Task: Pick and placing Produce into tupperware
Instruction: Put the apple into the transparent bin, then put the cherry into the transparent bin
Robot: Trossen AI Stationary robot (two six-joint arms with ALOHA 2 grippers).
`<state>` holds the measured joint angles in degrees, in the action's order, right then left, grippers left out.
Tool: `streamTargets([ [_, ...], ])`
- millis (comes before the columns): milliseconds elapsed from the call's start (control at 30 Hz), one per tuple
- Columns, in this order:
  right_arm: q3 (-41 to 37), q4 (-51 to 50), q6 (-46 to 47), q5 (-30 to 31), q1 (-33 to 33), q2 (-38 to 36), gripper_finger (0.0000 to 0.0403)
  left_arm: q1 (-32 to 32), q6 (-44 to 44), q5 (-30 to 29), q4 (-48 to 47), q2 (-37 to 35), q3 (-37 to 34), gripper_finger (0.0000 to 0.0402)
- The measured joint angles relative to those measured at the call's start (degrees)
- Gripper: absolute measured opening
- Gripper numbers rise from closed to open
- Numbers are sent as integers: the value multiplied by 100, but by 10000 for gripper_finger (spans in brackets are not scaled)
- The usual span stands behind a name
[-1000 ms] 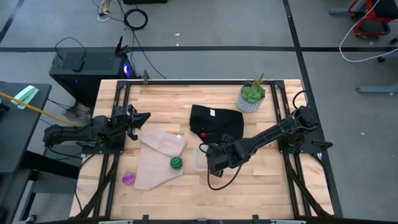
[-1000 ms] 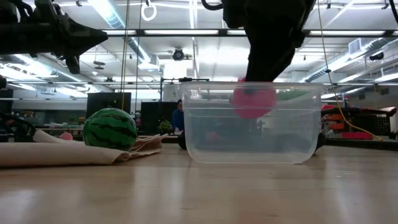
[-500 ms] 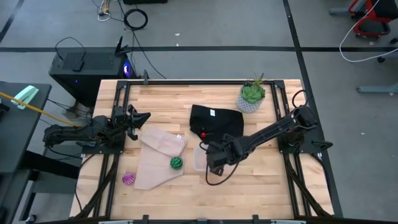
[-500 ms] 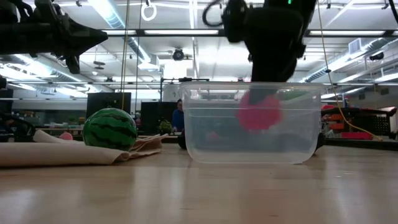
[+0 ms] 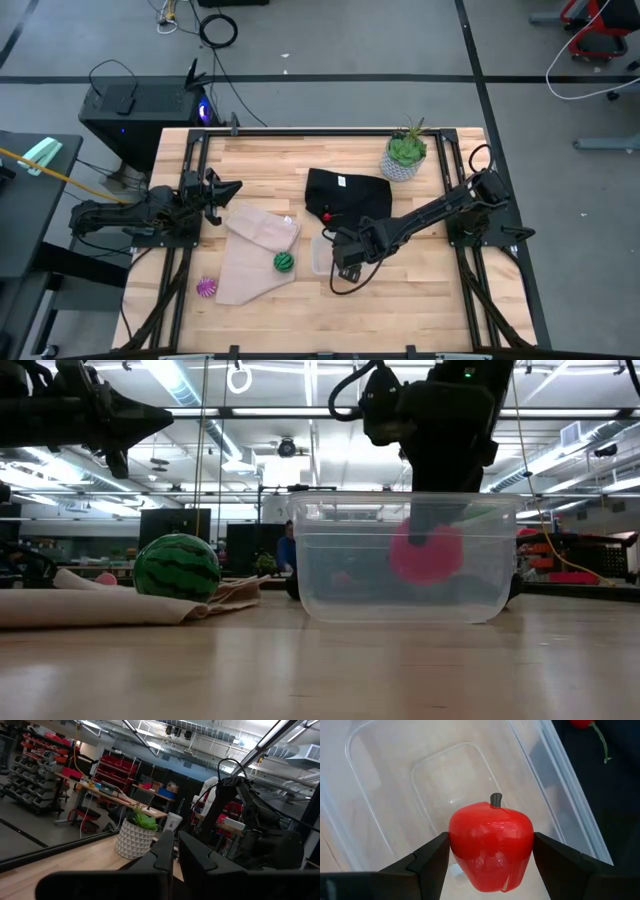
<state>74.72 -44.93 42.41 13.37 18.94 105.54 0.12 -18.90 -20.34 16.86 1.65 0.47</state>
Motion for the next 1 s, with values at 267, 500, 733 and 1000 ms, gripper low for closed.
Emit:
streamTargets([
  [267,0,-1,-11,-42,0,0,287,2,-2,2,0,0,0,34],
  [500,2,-2,4,-61,-2,0,302,2,-1,2,0,0,0,37],
  [733,3,-4,9,-103,-2,-2,302,2,-1,2,-2,0,0,28],
  [1000,301,-341,-40,-341,-1,-2,298,0,0,2,0,0,0,36],
])
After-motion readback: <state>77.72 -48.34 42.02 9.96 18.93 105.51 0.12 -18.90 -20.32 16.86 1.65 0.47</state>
